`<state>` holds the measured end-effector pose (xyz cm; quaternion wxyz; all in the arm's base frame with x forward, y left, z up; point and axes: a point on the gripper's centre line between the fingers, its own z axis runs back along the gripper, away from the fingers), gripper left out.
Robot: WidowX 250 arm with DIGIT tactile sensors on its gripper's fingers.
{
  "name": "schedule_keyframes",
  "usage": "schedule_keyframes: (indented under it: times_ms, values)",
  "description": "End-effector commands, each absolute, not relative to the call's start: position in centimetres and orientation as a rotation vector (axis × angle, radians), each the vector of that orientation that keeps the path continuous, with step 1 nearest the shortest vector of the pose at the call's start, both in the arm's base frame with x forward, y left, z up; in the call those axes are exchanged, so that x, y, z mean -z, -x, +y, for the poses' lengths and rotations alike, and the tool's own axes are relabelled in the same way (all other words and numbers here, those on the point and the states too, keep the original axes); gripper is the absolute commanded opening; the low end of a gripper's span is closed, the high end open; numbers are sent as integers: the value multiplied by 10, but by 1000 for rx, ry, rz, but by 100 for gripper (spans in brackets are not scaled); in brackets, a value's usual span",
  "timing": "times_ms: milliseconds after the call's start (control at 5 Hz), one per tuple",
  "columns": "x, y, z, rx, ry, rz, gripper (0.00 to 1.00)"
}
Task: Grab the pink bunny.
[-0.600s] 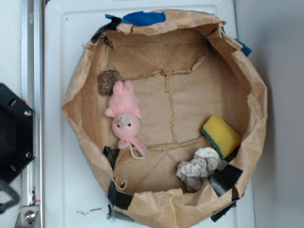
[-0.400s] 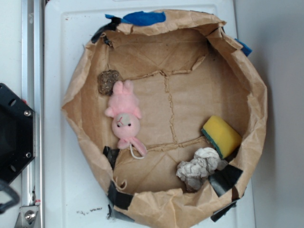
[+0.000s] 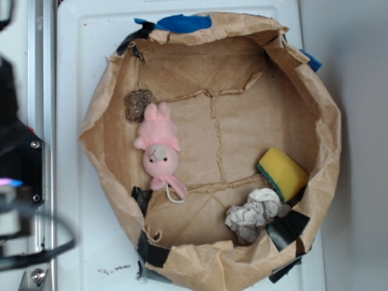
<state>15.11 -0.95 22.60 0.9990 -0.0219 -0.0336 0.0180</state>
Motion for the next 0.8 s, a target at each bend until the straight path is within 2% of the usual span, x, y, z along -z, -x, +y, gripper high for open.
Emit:
schedule_keyframes:
  times_ms: [0,600]
  values:
    - [-225,-188,-2,-53,7,-106,100]
    - [-222,-221,-15,-48,20,-111,100]
